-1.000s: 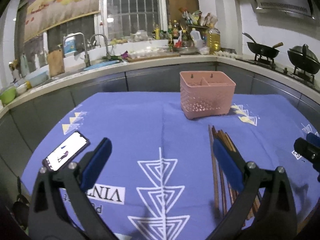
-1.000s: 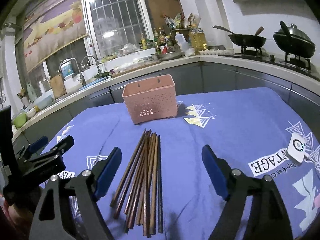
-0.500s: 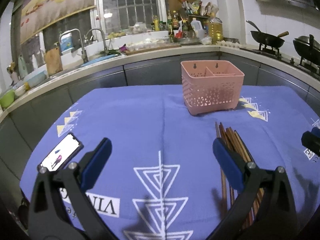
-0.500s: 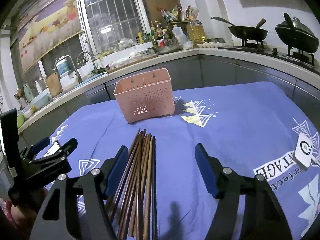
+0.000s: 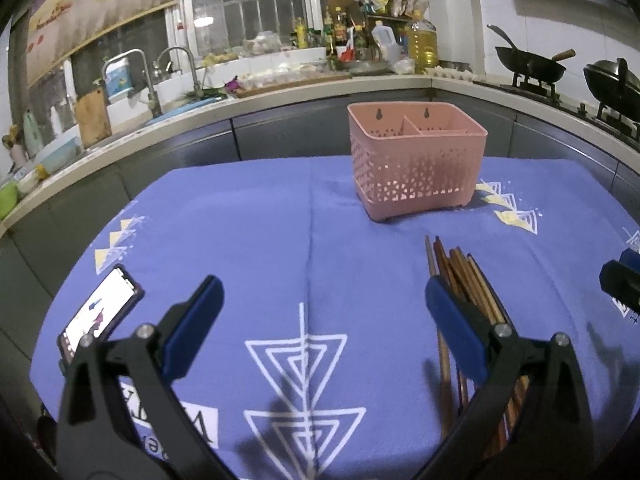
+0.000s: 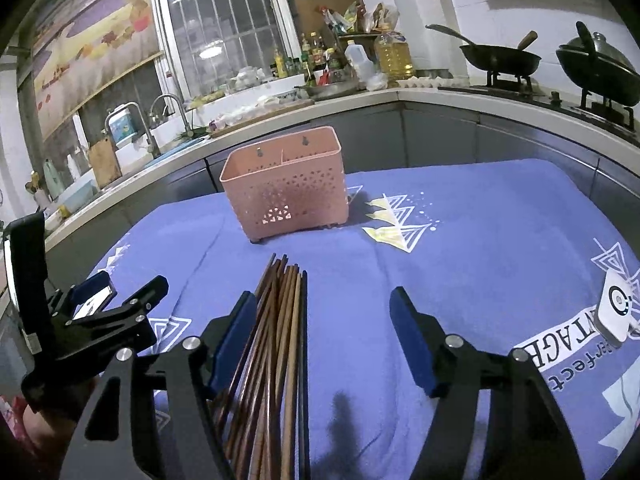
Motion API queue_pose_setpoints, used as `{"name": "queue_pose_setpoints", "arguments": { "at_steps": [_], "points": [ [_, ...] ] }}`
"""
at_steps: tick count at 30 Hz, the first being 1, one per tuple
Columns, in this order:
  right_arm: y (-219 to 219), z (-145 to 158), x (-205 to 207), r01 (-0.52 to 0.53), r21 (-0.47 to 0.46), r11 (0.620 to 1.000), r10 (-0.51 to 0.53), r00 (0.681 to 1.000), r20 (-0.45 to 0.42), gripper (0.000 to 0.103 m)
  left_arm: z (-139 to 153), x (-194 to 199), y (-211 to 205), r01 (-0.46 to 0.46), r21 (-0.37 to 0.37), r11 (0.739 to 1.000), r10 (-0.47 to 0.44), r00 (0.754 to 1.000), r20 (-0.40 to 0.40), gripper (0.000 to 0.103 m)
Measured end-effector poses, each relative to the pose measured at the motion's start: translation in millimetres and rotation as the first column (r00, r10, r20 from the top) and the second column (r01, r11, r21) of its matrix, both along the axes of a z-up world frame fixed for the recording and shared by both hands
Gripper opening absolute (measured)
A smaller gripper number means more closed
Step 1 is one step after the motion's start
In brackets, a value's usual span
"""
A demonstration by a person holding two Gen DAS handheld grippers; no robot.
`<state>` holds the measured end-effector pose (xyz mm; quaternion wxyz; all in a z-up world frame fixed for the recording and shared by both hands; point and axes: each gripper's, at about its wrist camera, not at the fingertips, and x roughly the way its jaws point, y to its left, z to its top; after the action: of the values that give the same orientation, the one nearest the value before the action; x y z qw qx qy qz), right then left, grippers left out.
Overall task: Organize utensils
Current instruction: 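Move both tools toward the pile of wooden chopsticks, then close the left tool on one chopstick while the right tool grasps another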
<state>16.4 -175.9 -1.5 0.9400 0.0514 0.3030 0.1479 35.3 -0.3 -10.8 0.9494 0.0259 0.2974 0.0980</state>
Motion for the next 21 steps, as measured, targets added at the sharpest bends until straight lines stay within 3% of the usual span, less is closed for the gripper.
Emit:
{"name": "queue_pose_setpoints", "arguments": {
  "at_steps": [11, 14, 16, 21],
  "points": [
    [7.9, -6.4, 4.4, -0.021, -0.027, 0.999, 0.020, 1.000, -0.024, 0.059, -6.2, 5.8, 1.0, 0.012, -0.007, 1.000, -0.012, 1.000, -0.024, 0.097],
    [13.2, -14.0, 8.1, -0.050, -0.050, 0.998, 0.046, 0.997, -0.063, 0.046, -10.3, 8.3, 2.6, 0.036, -0.035, 0.999, -0.038, 0.998, -0.057, 0.096],
    [16.6, -20.3, 10.4, -0.071, -0.063, 0.995, 0.065, 0.993, -0.093, 0.037, -14.8, 11.2, 3.1, 0.074, -0.080, 0.994, -0.082, 0.992, -0.096, 0.086],
    [31.5, -37.9, 11.6, -0.144, -0.119, 0.982, 0.124, 0.979, -0.163, 0.031, -28.5, 20.1, -0.6, 0.171, -0.208, 0.963, -0.212, 0.958, -0.192, 0.062]
  ]
}}
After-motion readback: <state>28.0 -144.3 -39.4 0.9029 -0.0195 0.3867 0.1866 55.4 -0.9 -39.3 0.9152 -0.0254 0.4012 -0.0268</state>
